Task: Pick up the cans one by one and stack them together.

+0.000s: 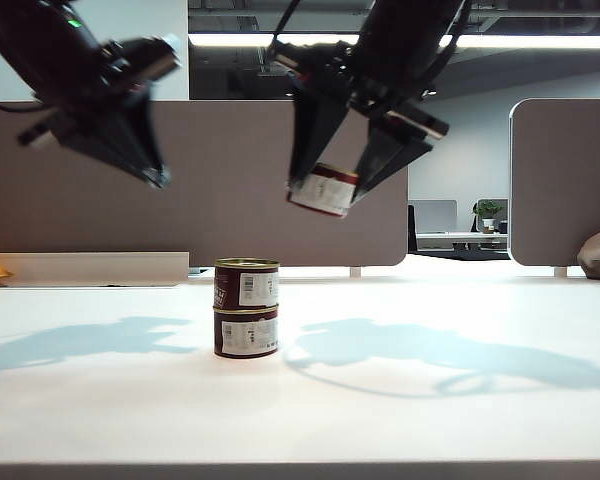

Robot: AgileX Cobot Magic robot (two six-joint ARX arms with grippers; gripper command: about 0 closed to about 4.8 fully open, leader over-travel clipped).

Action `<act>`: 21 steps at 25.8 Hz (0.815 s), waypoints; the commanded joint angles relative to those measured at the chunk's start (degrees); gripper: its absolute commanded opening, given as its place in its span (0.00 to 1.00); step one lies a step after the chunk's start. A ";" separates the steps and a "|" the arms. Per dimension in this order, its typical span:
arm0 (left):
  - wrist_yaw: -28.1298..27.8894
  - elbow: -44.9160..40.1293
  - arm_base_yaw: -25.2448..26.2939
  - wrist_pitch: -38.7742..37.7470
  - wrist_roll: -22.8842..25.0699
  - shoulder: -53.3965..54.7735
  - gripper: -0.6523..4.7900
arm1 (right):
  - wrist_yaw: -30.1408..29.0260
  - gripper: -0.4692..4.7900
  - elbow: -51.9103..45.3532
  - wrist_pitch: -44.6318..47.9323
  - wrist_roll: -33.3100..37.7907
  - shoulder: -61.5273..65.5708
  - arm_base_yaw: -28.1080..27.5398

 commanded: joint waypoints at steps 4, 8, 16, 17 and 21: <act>0.48 -0.02 1.57 -4.39 2.56 -4.90 0.11 | -2.12 0.46 0.42 5.97 1.99 1.97 2.01; -0.72 -0.04 1.60 -6.97 2.97 -6.25 0.11 | -2.84 0.46 0.42 6.84 3.04 3.72 2.62; -2.99 -0.04 1.66 -8.35 4.46 -8.33 0.11 | -3.56 0.46 0.42 9.42 3.15 5.51 4.11; -3.02 -0.04 1.66 -8.48 4.46 -8.63 0.11 | -3.43 0.46 0.42 9.44 3.15 5.79 4.48; -3.02 -0.04 1.66 -8.46 4.46 -9.16 0.11 | -3.52 0.47 0.42 9.75 3.15 6.40 4.50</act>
